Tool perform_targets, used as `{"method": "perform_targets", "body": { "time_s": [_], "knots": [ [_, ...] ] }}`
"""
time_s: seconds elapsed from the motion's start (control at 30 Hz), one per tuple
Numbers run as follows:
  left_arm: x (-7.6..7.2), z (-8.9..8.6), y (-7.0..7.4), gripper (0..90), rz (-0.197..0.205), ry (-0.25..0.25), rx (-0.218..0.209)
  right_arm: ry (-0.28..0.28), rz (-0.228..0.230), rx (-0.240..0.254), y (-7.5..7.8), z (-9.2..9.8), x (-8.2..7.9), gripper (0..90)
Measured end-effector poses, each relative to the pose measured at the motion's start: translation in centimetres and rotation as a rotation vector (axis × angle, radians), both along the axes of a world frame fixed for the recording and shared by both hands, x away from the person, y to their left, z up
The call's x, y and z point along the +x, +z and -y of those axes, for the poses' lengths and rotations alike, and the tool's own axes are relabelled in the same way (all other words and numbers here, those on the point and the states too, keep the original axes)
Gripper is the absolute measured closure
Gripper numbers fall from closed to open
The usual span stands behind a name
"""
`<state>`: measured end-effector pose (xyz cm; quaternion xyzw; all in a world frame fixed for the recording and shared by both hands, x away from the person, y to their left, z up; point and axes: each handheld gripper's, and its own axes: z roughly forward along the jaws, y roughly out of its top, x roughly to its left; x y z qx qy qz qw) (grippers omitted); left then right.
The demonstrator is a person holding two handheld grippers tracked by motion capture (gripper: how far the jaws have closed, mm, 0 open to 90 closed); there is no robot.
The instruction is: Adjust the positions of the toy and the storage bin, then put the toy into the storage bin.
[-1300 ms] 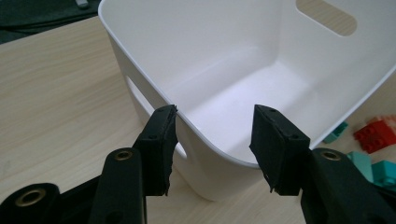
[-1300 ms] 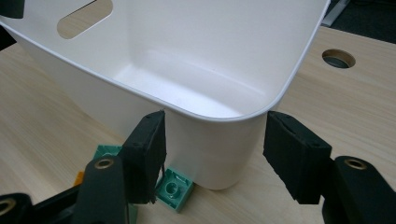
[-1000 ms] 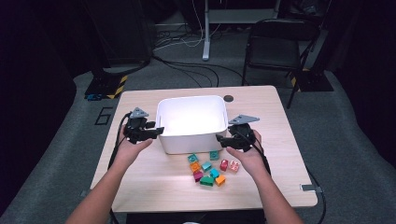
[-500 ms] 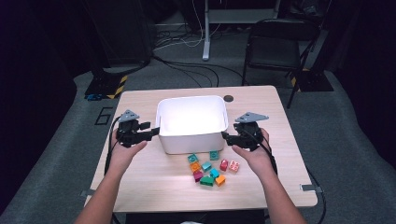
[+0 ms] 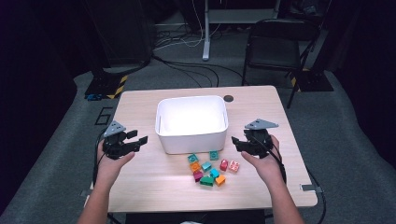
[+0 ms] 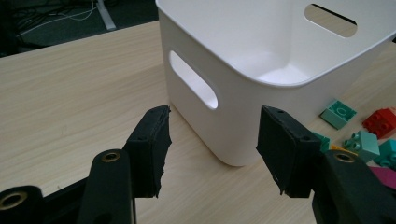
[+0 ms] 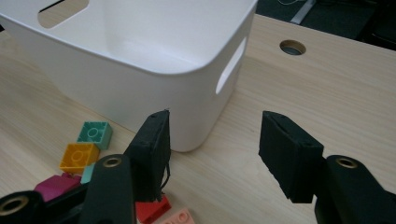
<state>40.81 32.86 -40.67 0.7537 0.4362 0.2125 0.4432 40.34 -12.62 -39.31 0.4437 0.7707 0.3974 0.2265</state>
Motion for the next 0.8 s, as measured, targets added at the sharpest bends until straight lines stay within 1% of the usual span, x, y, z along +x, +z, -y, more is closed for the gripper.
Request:
{"method": "perform_targets", "body": {
  "time_s": [0.03,0.07,0.1,0.13,0.2,0.23,0.3,0.33,0.37,0.43,0.5,0.53,0.57,0.6,0.63,0.67,0.7,0.73,0.8],
  "knots": [
    [0.0,-0.1,-0.2,43.2,-0.01,0.007,0.01,-0.003,-0.003,0.004,-0.2,0.2,-0.2,43.2],
    [0.1,-0.3,-0.4,43.2,-0.013,0.007,0.008,-0.01,-0.009,0.015,-0.6,0.5,-0.4,43.2],
    [0.1,-0.5,-0.5,43.2,-0.011,0.009,-0.004,-0.013,-0.006,0.024,-0.9,0.7,-0.6,43.2],
    [0.1,-0.6,-0.6,43.2,-0.009,0.011,-0.018,-0.01,-0.011,0.033,-1.6,1.0,-0.7,43.2],
    [0.2,-0.6,-0.7,42.7,-0.01,0.01,-0.01,0.003,-0.031,0.02,-2.2,1.2,-0.5,43.1],
    [0.3,-0.6,-0.8,41.9,-0.014,0.008,0.018,0.0,-0.037,0.018,-2.4,1.4,-0.4,43.2],
    [0.3,-0.6,-0.9,41.3,-0.016,0.007,0.018,-0.001,-0.039,0.02,-2.7,1.4,-0.4,43.4],
    [0.4,-0.7,-1.0,41.3,-0.023,0.008,0.008,0.002,-0.042,0.026,-2.9,1.5,-0.4,43.7],
    [0.5,-0.7,-1.0,40.7,-0.029,0.009,0.006,0.014,-0.041,0.022,-3.2,1.5,-0.4,44.3],
    [0.7,-1.0,-1.1,40.3,-0.032,0.02,-0.002,0.013,-0.035,0.009,-3.6,1.3,-0.3,45.7],
    [0.7,-1.1,-1.3,40.4,-0.033,0.022,-0.002,0.015,-0.037,0.008,-3.8,1.3,-0.3,46.0],
    [0.7,-1.2,-1.5,40.4,-0.036,0.029,-0.002,0.016,-0.037,0.011,-4.3,1.3,-0.4,47.0],
    [0.7,-1.2,-1.5,40.4,-0.036,0.029,-0.002,0.016,-0.037,0.011,-4.3,1.3,-0.4,47.0],
    [0.8,-1.2,-1.7,40.6,-0.043,0.03,0.001,0.02,-0.03,0.009,-4.8,1.4,-0.4,47.6],
    [0.8,-1.3,-1.7,40.7,-0.046,0.027,0.007,0.023,-0.027,0.004,-5.0,1.4,-0.5,48.5],
    [1.0,-1.3,-1.7,40.7,-0.036,0.039,0.01,0.028,-0.027,-0.008,-5.3,1.4,-0.6,49.5],
    [1.0,-1.3,-1.7,40.6,-0.036,0.039,0.01,0.028,-0.027,-0.008,-5.3,1.4,-0.6,49.5],
    [1.1,-1.3,-1.6,40.5,-0.037,0.046,0.01,0.043,-0.035,-0.018,-5.8,1.6,-0.6,50.7],
    [1.1,-1.3,-1.6,40.5,-0.037,0.046,0.012,0.049,-0.043,-0.02,-6.0,1.6,-0.7,51.2]
  ]
}}
